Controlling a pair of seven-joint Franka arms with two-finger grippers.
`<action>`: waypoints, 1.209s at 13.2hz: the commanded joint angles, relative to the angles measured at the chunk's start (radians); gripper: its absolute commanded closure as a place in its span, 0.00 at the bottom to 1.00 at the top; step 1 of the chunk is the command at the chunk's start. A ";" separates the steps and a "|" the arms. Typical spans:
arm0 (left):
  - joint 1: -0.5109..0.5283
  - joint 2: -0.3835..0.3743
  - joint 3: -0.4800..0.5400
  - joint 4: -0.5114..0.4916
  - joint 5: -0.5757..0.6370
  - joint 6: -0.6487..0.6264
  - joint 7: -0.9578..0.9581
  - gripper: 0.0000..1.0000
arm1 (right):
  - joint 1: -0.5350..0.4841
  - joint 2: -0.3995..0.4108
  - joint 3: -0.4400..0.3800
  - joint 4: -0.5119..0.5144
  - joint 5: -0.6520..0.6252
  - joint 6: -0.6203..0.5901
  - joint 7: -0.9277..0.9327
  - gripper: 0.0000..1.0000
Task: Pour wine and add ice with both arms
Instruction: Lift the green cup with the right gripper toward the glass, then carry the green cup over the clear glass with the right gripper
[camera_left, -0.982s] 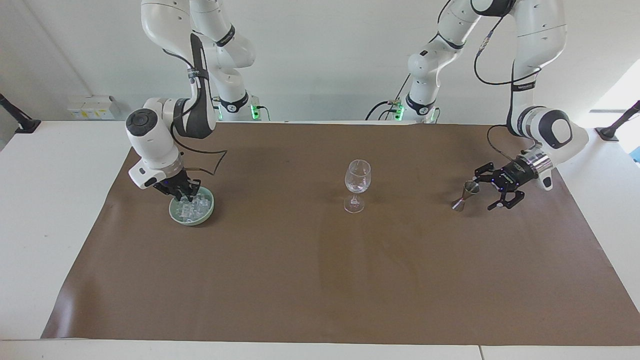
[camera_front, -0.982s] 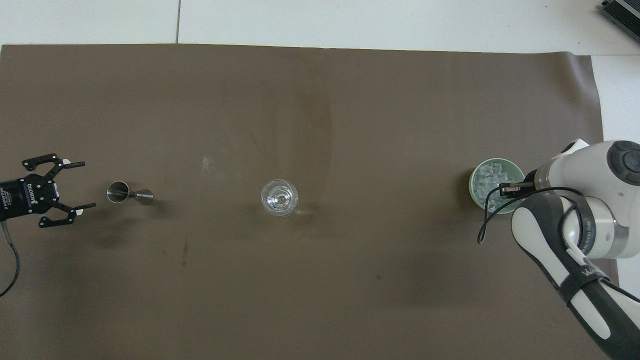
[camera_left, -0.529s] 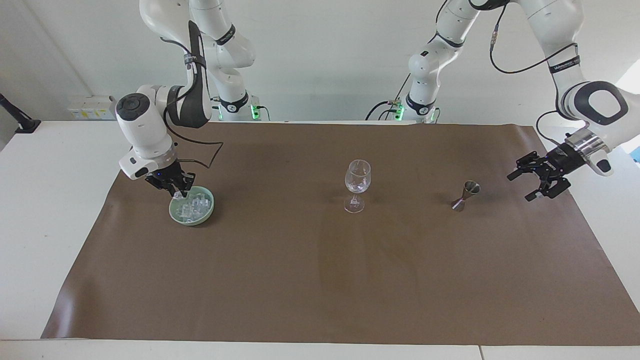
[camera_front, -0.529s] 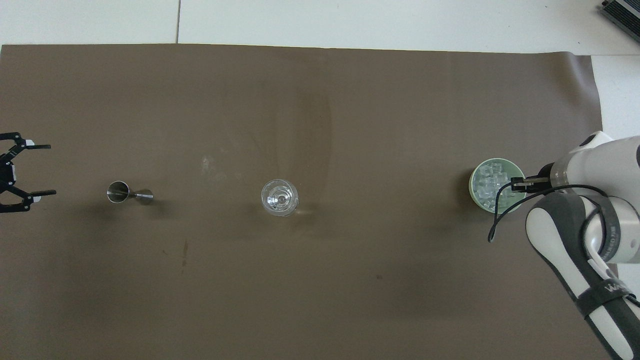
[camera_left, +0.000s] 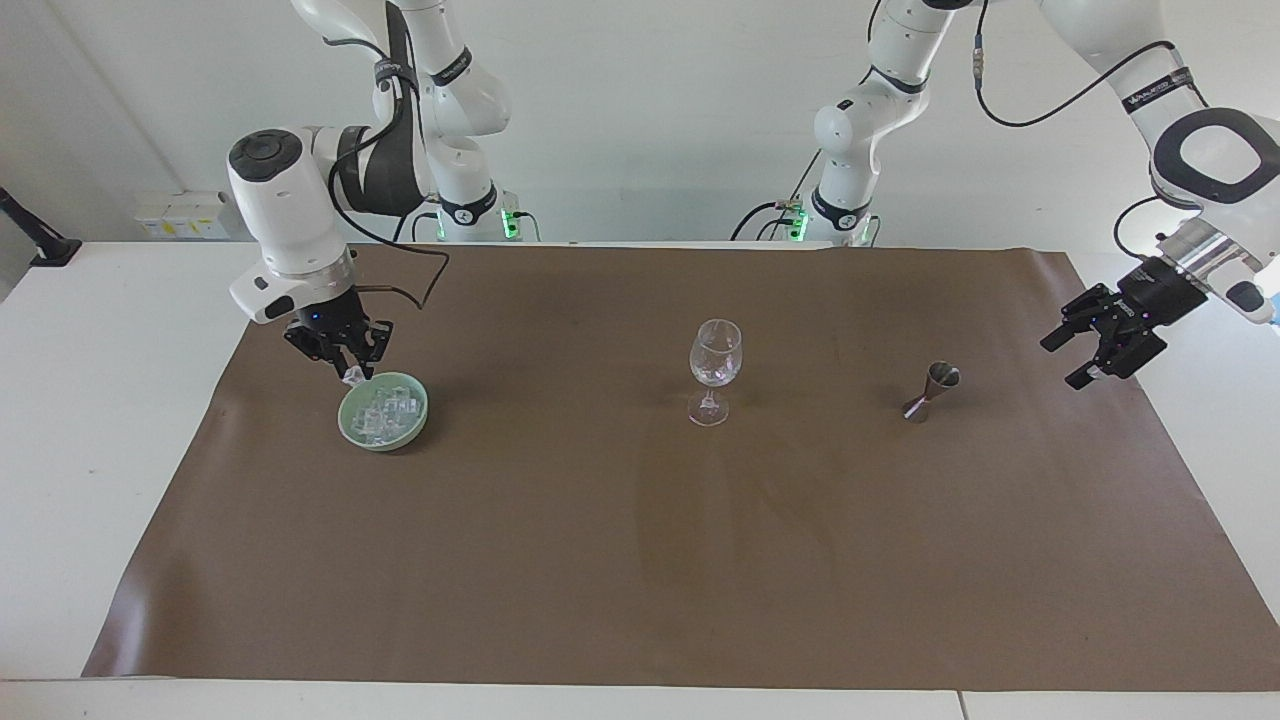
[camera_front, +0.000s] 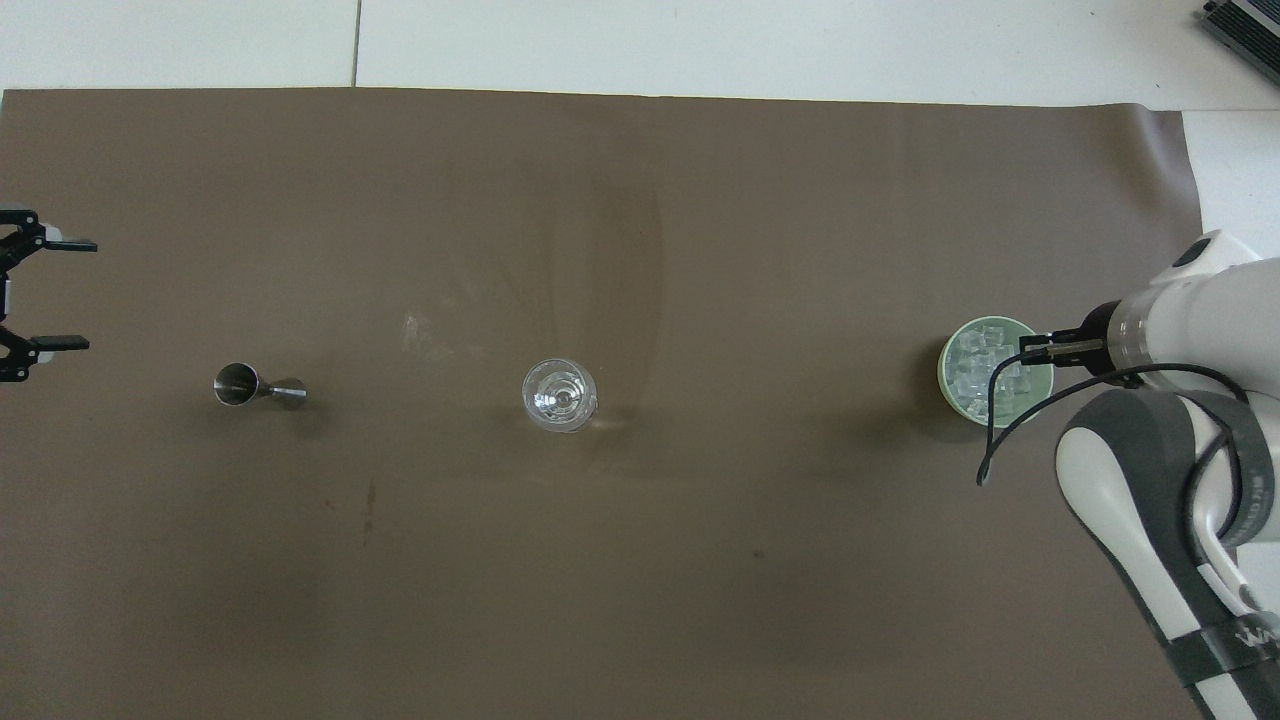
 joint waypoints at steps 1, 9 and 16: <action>-0.068 -0.089 0.015 -0.011 0.075 -0.003 0.000 0.00 | -0.003 -0.028 0.063 0.061 -0.002 -0.052 0.052 1.00; -0.226 -0.238 0.013 -0.051 0.295 -0.021 0.209 0.00 | -0.004 -0.077 0.276 0.206 0.073 -0.224 0.135 1.00; -0.227 -0.244 0.005 -0.037 0.419 -0.065 0.538 0.00 | 0.070 -0.048 0.315 0.197 0.318 -0.063 0.240 1.00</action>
